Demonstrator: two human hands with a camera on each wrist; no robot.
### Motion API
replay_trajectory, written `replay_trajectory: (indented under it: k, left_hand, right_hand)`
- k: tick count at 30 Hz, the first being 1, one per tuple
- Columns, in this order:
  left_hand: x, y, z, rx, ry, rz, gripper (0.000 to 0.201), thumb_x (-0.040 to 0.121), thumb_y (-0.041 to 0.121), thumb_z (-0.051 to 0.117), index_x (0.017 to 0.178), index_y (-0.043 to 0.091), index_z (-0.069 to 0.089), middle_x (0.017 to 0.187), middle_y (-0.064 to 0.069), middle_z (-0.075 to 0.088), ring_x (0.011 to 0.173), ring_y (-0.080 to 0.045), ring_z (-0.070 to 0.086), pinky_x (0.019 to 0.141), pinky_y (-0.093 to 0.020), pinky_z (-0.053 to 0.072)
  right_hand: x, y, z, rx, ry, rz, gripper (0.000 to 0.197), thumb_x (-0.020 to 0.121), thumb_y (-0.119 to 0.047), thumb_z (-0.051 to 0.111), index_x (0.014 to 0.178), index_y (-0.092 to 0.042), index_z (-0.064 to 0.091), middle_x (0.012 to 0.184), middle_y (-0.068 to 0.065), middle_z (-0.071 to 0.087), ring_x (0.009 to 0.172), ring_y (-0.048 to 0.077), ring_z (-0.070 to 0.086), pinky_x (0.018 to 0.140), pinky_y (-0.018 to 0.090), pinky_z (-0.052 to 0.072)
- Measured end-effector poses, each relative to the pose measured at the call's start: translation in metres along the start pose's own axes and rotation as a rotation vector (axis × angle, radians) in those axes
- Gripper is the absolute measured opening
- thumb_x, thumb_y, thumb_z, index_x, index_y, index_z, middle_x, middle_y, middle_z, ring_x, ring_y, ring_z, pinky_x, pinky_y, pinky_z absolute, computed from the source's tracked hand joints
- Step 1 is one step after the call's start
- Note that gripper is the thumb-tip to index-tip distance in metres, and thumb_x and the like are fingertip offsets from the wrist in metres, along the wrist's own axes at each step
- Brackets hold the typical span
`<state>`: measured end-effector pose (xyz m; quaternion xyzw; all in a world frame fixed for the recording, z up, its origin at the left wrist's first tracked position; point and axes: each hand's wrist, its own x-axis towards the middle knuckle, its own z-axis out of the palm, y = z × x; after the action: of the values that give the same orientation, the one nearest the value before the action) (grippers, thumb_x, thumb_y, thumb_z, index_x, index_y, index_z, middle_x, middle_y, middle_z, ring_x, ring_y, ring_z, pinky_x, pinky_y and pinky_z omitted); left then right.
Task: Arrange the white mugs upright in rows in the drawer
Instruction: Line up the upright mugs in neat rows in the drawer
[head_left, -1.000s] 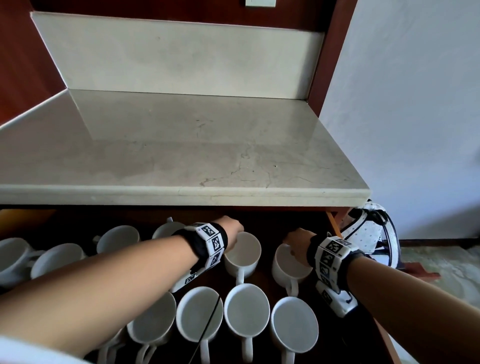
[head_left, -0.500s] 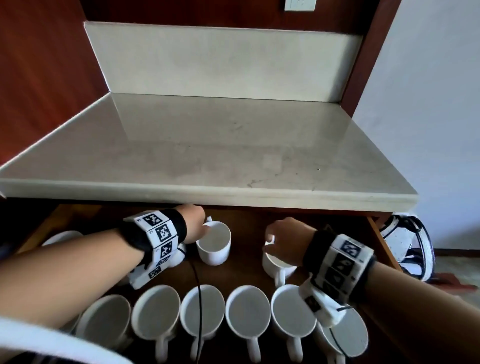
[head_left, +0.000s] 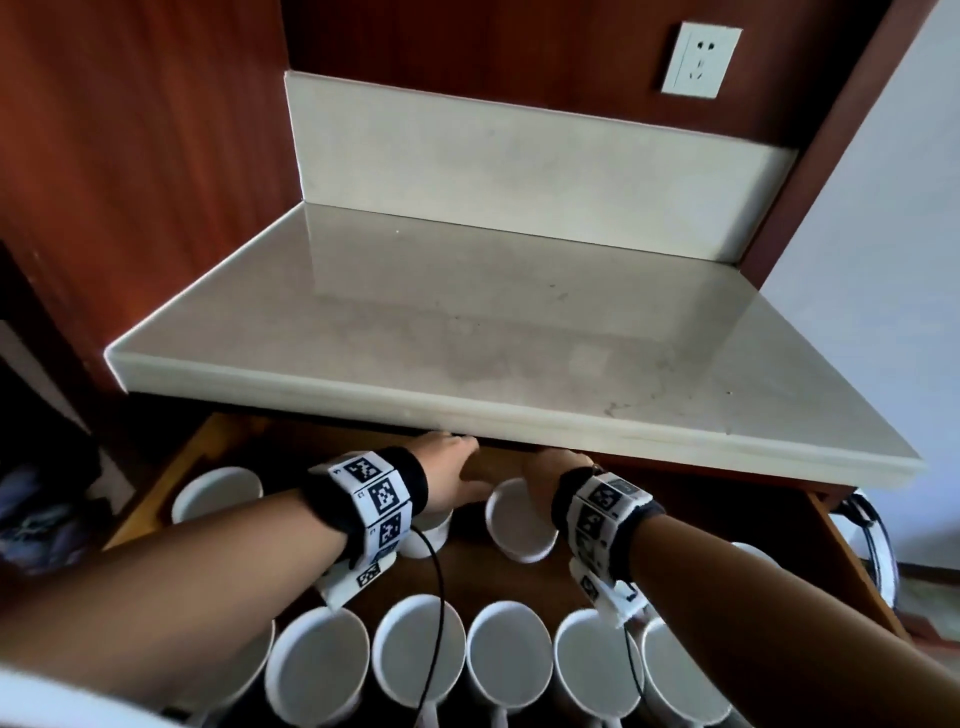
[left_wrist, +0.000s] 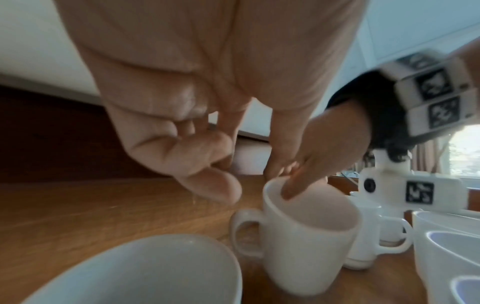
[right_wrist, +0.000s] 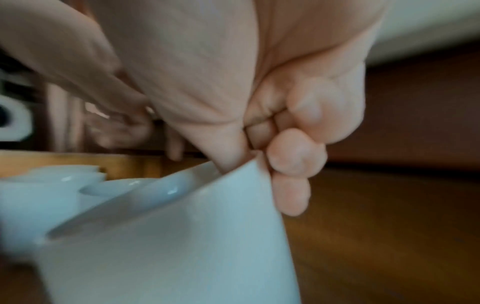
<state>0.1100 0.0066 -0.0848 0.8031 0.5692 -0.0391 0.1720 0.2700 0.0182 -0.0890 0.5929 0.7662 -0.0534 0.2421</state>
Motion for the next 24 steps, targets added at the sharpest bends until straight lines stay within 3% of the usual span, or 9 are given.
replay_trajectory:
  k: [4,6,8,10,12,14,17,21,24]
  left_hand:
    - [-0.003,0.014,0.0,-0.046,-0.052,0.083,0.042,0.091,0.055,0.049,0.072,0.018,0.055,0.073,-0.001,0.059,0.068,-0.02,0.055,0.061,-0.028,0.038]
    - [0.0,0.021,-0.002,-0.078,-0.057,0.05,0.047,0.095,0.049,0.045,0.06,0.018,0.049,0.059,0.0,0.05,0.052,-0.015,0.047,0.05,-0.027,0.035]
    - [0.004,0.027,0.0,-0.071,-0.055,0.055,0.047,0.098,0.043,0.042,0.063,0.015,0.055,0.062,-0.002,0.056,0.052,-0.015,0.049,0.049,-0.027,0.036]
    - [0.006,0.033,0.007,-0.071,-0.054,0.042,0.043,0.1,0.037,0.041,0.081,0.007,0.066,0.083,-0.01,0.069,0.069,-0.021,0.061,0.061,-0.03,0.046]
    - [0.007,0.038,0.019,-0.188,-0.033,-0.01,0.043,0.1,0.035,0.041,0.097,0.002,0.067,0.098,-0.015,0.07,0.087,-0.028,0.066,0.075,-0.033,0.05]
    - [0.005,0.04,0.024,-0.315,-0.05,-0.026,0.048,0.1,0.04,0.039,0.089,0.003,0.068,0.085,-0.015,0.071,0.075,-0.028,0.068,0.068,-0.03,0.051]
    - [-0.001,0.036,0.016,-0.259,-0.095,0.011,0.057,0.099,0.053,0.034,0.071,0.01,0.06,0.066,-0.011,0.064,0.061,-0.024,0.062,0.061,-0.028,0.047]
    - [-0.004,-0.002,0.009,0.037,-0.065,-0.017,0.049,0.098,0.045,0.042,0.095,0.002,0.065,0.106,-0.019,0.065,0.098,-0.033,0.062,0.072,-0.029,0.04]
    - [-0.004,-0.032,0.01,0.152,-0.109,-0.123,0.039,0.095,0.032,0.051,0.121,0.004,0.056,0.129,-0.016,0.048,0.114,-0.031,0.056,0.085,-0.032,0.043]
  right_hand:
    - [-0.038,0.005,-0.024,-0.141,0.181,-0.101,0.029,0.096,-0.021,0.046,0.12,-0.013,0.06,0.116,0.008,0.066,0.105,0.029,0.065,0.079,0.035,0.049]
    - [-0.047,0.008,-0.028,-0.115,0.224,-0.065,0.029,0.096,-0.025,0.048,0.121,-0.015,0.058,0.113,0.008,0.066,0.1,0.029,0.067,0.073,0.034,0.047]
    - [-0.048,0.012,-0.023,-0.003,0.218,0.028,0.029,0.095,-0.027,0.047,0.121,-0.016,0.056,0.113,0.008,0.065,0.102,0.03,0.066,0.074,0.034,0.048]
    - [-0.042,0.017,-0.011,0.159,0.104,0.166,0.028,0.09,-0.024,0.05,0.114,-0.012,0.06,0.103,0.008,0.069,0.099,0.027,0.068,0.075,0.034,0.053]
    - [-0.034,0.026,0.002,0.379,0.006,0.225,0.019,0.088,-0.017,0.053,0.096,-0.005,0.065,0.067,0.003,0.07,0.07,0.012,0.073,0.06,0.024,0.058]
    - [-0.031,0.032,0.007,0.44,0.004,0.231,0.014,0.089,-0.012,0.054,0.095,-0.003,0.063,0.062,0.002,0.067,0.048,0.007,0.067,0.043,0.015,0.049]
    - [-0.025,0.032,0.006,0.276,0.042,0.273,0.026,0.093,-0.02,0.051,0.112,-0.007,0.063,0.107,0.01,0.069,0.097,0.024,0.069,0.073,0.027,0.054]
    - [-0.01,0.028,0.016,0.067,-0.05,0.188,0.031,0.093,-0.023,0.054,0.121,-0.013,0.063,0.122,0.008,0.065,0.113,0.027,0.063,0.09,0.036,0.052]
    - [-0.001,0.025,0.026,0.001,-0.088,0.185,0.035,0.092,-0.025,0.057,0.124,-0.014,0.062,0.128,0.007,0.063,0.119,0.026,0.059,0.094,0.035,0.049]
